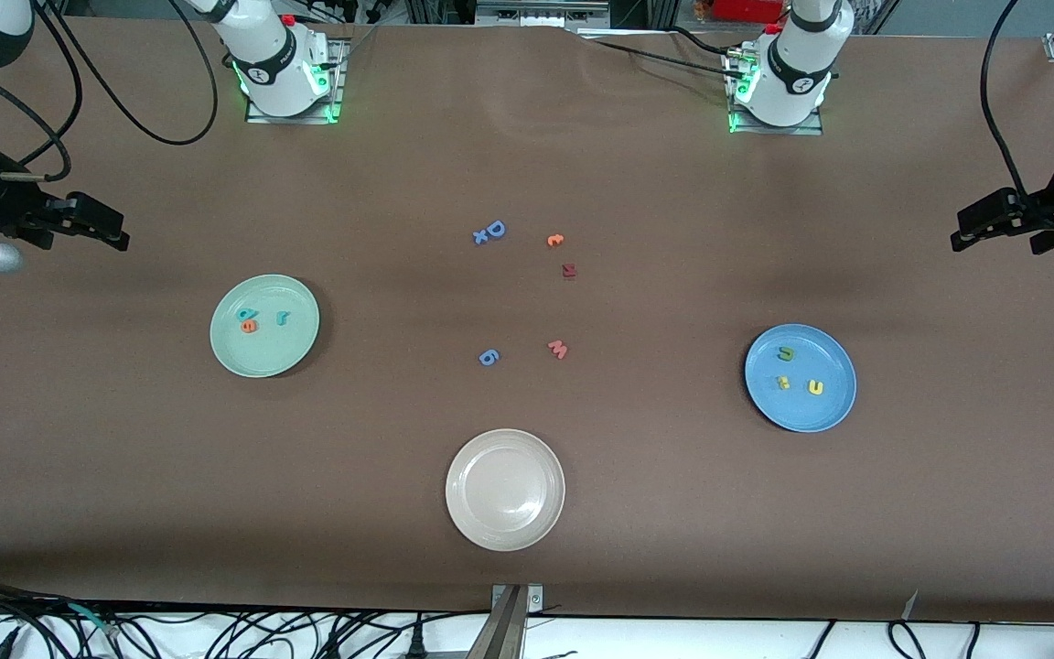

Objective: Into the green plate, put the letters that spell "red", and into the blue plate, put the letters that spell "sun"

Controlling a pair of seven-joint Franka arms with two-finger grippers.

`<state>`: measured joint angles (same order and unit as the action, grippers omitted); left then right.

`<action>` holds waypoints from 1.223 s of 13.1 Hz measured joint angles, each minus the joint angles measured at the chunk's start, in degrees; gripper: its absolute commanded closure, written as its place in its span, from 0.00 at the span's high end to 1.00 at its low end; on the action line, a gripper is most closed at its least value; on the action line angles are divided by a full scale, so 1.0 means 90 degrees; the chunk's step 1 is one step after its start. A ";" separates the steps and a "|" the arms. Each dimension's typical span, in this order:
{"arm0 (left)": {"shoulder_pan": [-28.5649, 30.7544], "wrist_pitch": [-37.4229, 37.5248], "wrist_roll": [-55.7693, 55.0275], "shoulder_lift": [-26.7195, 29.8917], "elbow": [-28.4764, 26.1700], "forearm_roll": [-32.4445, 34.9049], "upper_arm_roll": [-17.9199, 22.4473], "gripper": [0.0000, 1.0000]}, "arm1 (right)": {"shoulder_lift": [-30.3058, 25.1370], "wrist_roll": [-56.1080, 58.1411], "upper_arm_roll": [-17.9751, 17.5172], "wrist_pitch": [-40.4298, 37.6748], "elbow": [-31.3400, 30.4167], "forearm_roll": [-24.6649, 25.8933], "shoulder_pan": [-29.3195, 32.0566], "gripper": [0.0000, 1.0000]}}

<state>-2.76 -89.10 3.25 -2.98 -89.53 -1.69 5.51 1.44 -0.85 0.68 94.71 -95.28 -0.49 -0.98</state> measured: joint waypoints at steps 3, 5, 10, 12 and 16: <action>-0.0056 0.0000 0.0000 0.0056 -0.0059 0.0000 0.0000 1.00 | -0.0052 -0.0108 -0.0075 -0.0030 0.0001 0.0000 0.0012 1.00; -0.0055 0.0000 0.0002 0.0056 -0.0078 0.0000 0.0003 1.00 | -0.0053 -0.0127 -0.0076 -0.0027 0.0001 0.0000 0.0012 1.00; -0.0052 -0.0019 0.0002 0.0012 -0.0103 -0.0014 0.0007 1.00 | -0.0054 -0.0142 -0.0095 -0.0024 0.0001 -0.0001 0.0012 1.00; -0.0058 -0.0017 0.0002 0.0017 -0.0086 -0.0026 0.0007 1.00 | -0.0054 -0.0144 -0.0106 -0.0024 0.0004 -0.0001 0.0012 1.00; -0.0065 -0.0019 0.0002 0.0027 0.0001 -0.0026 0.0006 1.00 | -0.0054 -0.0145 -0.0112 -0.0022 0.0007 -0.0001 0.0012 1.00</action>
